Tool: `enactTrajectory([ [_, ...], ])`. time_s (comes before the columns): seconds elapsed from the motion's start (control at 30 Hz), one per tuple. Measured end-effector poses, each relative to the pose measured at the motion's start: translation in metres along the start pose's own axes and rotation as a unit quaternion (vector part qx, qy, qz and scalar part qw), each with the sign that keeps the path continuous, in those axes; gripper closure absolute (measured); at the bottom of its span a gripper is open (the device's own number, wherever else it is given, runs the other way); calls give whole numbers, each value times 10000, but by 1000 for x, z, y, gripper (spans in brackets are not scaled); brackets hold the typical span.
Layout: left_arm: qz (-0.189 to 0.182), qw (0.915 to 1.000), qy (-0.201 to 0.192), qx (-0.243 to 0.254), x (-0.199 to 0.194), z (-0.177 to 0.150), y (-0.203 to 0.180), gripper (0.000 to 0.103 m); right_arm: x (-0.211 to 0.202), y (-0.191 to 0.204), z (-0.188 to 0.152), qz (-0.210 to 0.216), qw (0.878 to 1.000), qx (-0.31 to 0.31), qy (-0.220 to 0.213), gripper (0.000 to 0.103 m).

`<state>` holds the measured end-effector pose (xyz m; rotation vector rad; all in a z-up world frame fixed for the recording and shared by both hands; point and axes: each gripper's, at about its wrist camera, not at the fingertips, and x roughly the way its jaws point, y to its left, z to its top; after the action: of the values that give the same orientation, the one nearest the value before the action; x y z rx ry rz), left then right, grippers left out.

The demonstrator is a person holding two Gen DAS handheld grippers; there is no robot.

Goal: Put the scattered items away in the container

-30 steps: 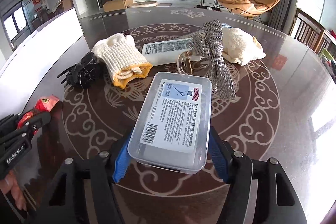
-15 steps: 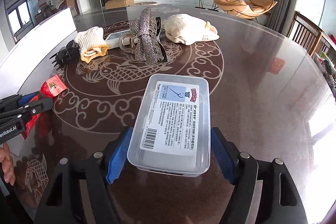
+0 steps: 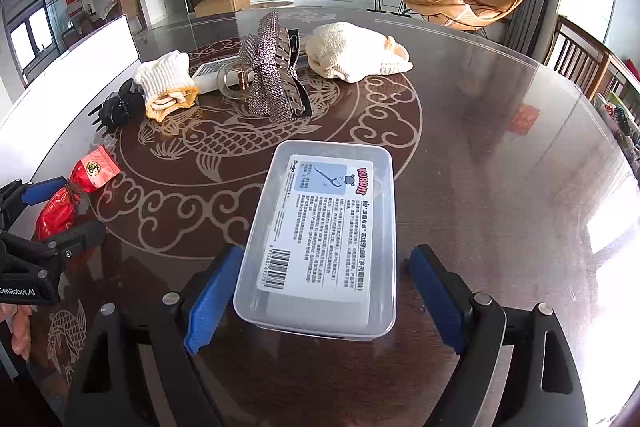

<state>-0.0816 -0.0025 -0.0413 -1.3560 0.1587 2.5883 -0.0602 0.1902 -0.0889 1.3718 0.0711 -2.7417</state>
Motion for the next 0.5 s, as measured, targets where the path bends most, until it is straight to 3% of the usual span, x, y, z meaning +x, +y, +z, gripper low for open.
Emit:
enactTrajectory([
  [0.5, 18, 10000, -16, -7, -1, 0, -1, 0, 0, 0, 0, 0, 10000, -6, 7, 13],
])
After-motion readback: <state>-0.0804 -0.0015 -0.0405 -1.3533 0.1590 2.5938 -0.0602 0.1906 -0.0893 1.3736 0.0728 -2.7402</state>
